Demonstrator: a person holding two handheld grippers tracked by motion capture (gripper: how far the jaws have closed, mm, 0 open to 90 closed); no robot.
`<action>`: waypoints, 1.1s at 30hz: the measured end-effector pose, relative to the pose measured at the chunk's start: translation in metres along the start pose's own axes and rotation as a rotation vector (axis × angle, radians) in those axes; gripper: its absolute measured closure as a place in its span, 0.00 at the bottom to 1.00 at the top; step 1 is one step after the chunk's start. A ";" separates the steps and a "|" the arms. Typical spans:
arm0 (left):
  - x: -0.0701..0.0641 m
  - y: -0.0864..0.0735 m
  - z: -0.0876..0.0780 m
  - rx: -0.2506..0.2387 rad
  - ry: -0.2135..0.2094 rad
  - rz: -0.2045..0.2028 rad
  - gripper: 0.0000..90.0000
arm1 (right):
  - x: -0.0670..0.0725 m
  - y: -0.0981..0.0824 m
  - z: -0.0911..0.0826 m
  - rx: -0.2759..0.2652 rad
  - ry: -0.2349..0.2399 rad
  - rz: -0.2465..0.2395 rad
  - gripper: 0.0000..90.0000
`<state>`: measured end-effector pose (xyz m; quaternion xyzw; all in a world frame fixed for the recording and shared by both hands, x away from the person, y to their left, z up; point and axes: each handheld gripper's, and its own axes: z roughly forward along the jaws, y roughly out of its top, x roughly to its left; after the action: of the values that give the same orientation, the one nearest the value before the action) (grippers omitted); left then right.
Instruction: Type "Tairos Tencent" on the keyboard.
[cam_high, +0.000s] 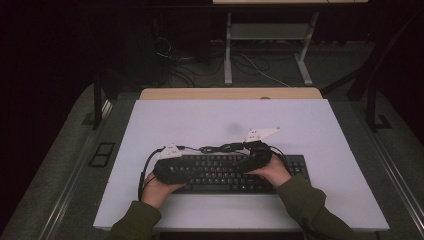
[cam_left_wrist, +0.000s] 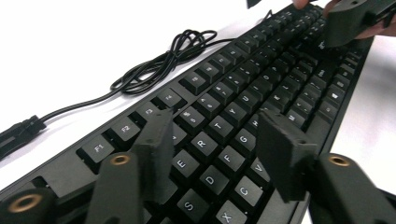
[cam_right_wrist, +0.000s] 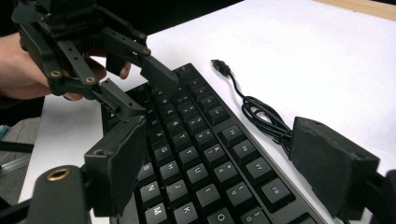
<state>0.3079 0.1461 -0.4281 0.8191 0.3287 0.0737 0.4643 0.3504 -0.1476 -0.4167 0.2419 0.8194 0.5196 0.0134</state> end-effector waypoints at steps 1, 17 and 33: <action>0.000 0.000 0.000 -0.003 -0.001 0.000 0.45 | 0.001 0.001 0.001 0.004 0.002 0.001 0.21; -0.004 0.000 0.000 -0.026 0.012 0.007 0.16 | 0.010 0.000 0.012 0.084 0.088 -0.020 0.57; -0.001 -0.001 0.000 -0.033 0.026 -0.007 0.11 | 0.018 -0.004 0.017 0.159 0.121 -0.070 0.99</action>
<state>0.3067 0.1465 -0.4288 0.8091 0.3365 0.0881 0.4736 0.3375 -0.1271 -0.4236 0.1816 0.8654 0.4655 -0.0372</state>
